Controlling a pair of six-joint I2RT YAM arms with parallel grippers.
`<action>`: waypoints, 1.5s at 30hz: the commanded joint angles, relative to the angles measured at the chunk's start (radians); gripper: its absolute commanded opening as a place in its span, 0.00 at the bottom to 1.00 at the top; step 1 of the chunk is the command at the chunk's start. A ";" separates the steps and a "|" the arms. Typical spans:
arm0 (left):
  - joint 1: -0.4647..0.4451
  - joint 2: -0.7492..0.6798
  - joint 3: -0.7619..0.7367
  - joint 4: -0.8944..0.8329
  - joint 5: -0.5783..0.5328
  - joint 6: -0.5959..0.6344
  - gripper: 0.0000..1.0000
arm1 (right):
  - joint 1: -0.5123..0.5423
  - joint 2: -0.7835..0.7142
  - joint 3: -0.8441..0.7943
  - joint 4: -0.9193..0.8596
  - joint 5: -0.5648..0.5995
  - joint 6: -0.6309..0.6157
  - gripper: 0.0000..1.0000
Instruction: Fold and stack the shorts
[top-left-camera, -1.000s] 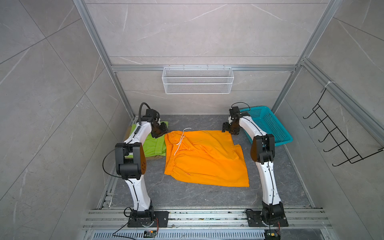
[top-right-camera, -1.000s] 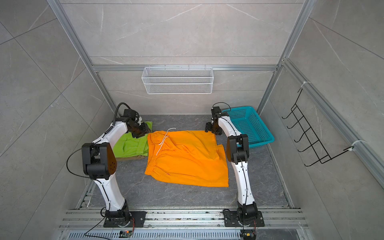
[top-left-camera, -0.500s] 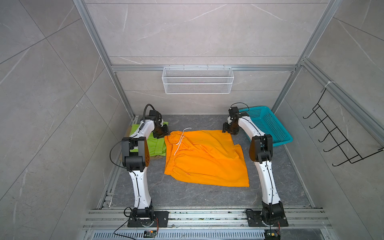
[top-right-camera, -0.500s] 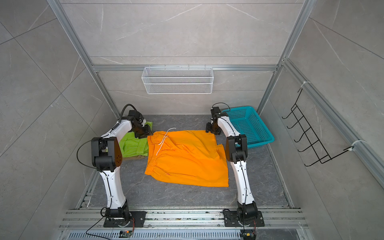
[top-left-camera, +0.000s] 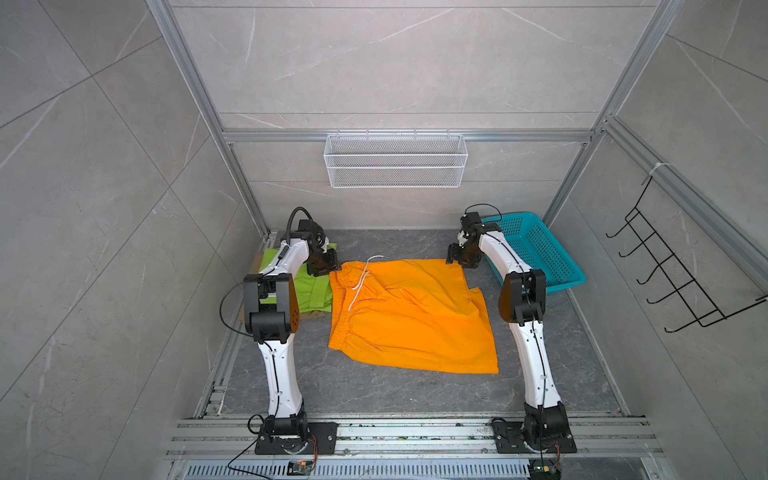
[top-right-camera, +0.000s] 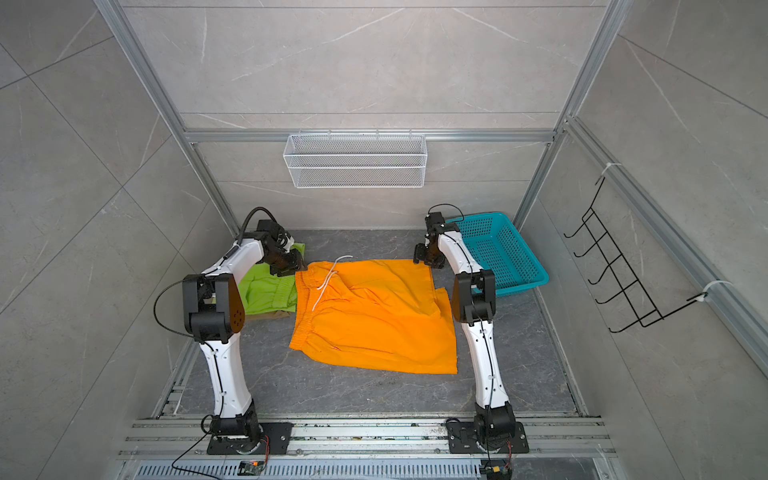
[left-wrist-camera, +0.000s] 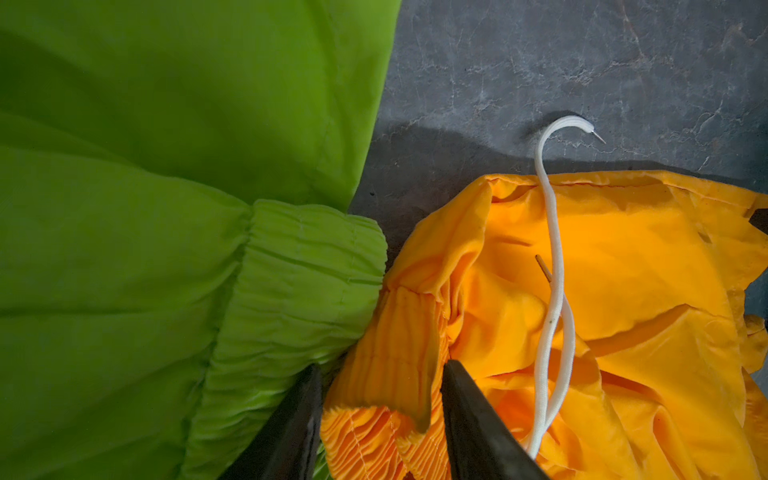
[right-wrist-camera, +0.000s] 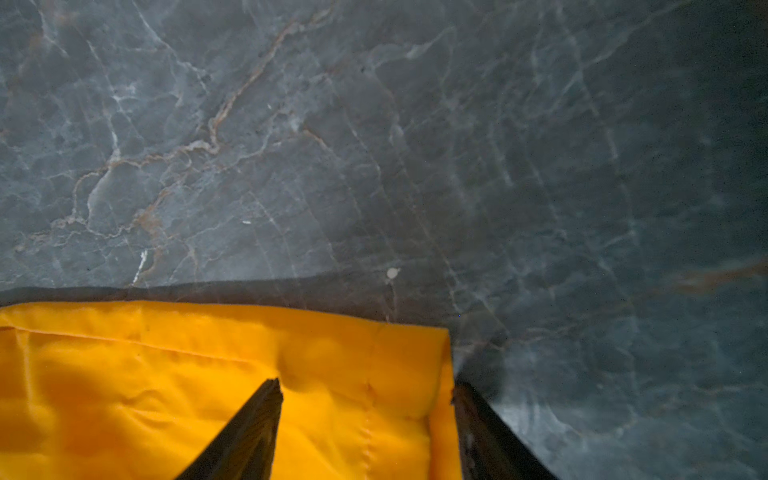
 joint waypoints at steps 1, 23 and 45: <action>-0.009 0.022 0.028 0.002 0.021 0.026 0.52 | -0.011 0.001 0.028 -0.036 -0.009 -0.019 0.70; -0.033 0.038 0.034 0.052 0.047 0.030 0.00 | -0.017 0.130 0.143 -0.058 -0.049 -0.011 0.62; 0.023 -0.068 0.008 0.233 0.116 -0.140 0.00 | -0.098 -0.035 0.397 -0.111 -0.096 0.061 0.00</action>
